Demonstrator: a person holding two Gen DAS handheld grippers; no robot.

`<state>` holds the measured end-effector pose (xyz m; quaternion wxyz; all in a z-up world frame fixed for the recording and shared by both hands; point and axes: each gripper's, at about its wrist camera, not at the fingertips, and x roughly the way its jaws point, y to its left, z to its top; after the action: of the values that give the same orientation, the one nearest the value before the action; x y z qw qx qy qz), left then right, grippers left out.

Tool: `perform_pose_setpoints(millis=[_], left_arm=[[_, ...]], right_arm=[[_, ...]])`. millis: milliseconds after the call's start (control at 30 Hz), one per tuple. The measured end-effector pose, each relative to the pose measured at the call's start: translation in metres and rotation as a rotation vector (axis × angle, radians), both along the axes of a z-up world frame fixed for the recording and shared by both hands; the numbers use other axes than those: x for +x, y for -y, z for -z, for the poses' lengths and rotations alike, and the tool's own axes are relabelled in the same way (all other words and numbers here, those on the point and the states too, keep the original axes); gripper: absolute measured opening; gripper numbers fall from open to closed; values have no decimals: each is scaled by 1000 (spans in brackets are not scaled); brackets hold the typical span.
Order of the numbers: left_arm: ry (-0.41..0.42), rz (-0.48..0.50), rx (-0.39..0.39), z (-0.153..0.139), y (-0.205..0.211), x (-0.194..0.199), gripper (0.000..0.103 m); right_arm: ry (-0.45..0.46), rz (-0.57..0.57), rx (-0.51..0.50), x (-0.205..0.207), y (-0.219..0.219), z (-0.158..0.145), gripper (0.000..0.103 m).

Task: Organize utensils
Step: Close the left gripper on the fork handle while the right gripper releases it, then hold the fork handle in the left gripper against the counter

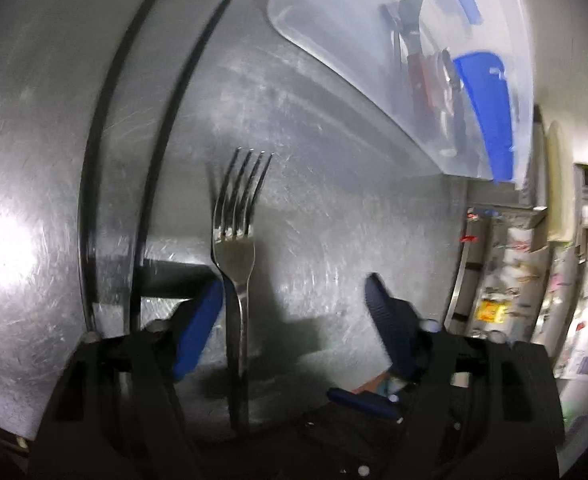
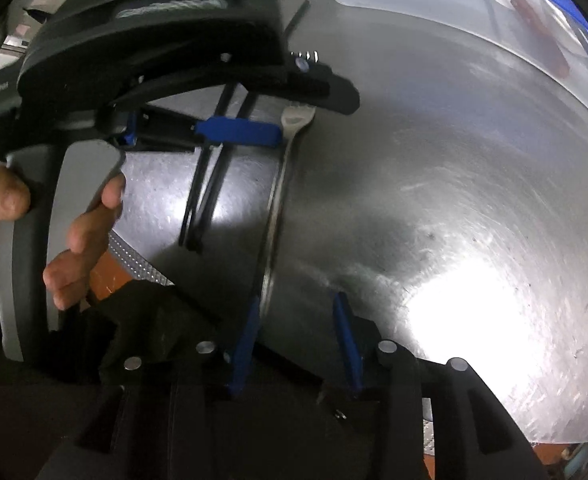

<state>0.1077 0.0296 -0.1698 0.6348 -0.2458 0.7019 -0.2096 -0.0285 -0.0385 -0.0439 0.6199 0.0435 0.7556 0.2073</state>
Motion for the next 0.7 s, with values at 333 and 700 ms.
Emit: perform_pose_setpoints(millis=[333,700], left_arm=[[136,126,190,-7,29,-7,7],[108,132,118,-6,20,-11,6]], right_arm=[[1,-9,30,4,-2,23,40],[6,78,24,26,28,31,40]])
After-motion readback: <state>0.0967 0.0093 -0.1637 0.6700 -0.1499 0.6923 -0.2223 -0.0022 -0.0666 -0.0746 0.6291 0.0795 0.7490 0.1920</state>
